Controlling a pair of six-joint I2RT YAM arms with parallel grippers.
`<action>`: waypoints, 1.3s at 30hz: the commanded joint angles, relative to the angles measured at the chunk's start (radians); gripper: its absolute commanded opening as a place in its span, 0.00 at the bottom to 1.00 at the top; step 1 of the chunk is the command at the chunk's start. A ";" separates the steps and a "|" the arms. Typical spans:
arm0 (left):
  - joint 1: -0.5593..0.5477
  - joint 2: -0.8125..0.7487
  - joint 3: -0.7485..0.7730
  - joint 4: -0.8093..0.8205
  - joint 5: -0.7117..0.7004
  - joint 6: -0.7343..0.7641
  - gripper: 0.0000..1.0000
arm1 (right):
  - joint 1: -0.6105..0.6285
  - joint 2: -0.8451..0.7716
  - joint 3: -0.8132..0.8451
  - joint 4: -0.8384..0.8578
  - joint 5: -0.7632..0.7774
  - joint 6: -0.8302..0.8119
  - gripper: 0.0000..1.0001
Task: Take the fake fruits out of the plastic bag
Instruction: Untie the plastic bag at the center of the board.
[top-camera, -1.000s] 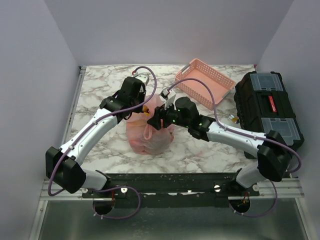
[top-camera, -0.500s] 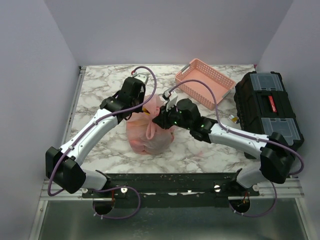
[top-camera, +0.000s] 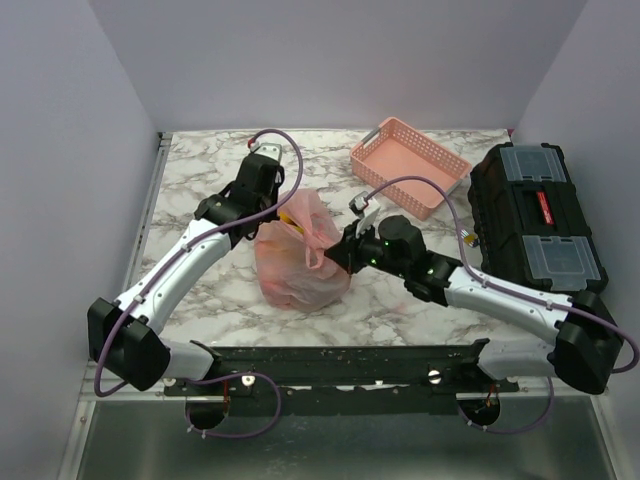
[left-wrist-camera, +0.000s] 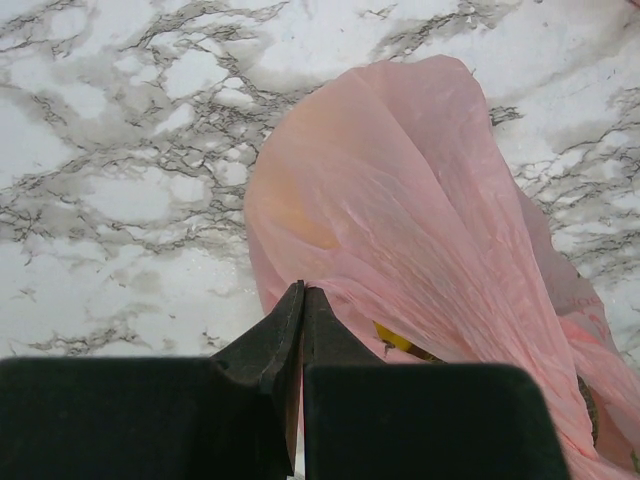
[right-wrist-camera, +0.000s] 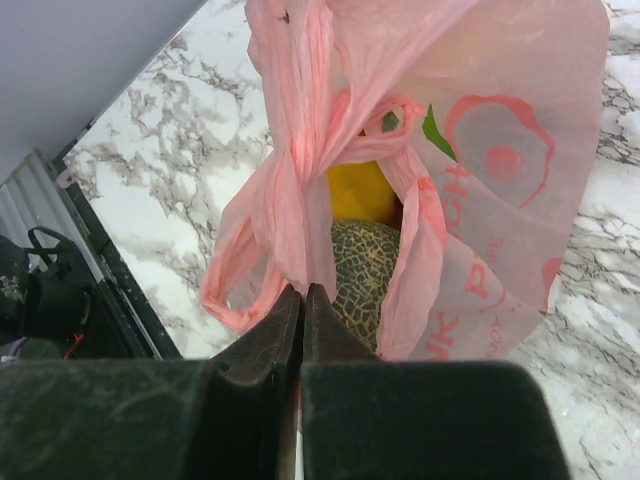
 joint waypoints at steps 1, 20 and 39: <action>0.026 -0.033 -0.015 0.017 -0.071 -0.015 0.00 | 0.008 -0.052 -0.055 -0.061 0.021 0.020 0.02; -0.015 -0.086 0.092 -0.023 0.379 0.087 0.79 | 0.008 -0.055 -0.028 -0.053 -0.016 0.014 0.01; -0.192 -0.049 0.021 -0.004 0.070 -0.255 0.70 | 0.008 -0.069 -0.047 -0.031 -0.024 0.017 0.01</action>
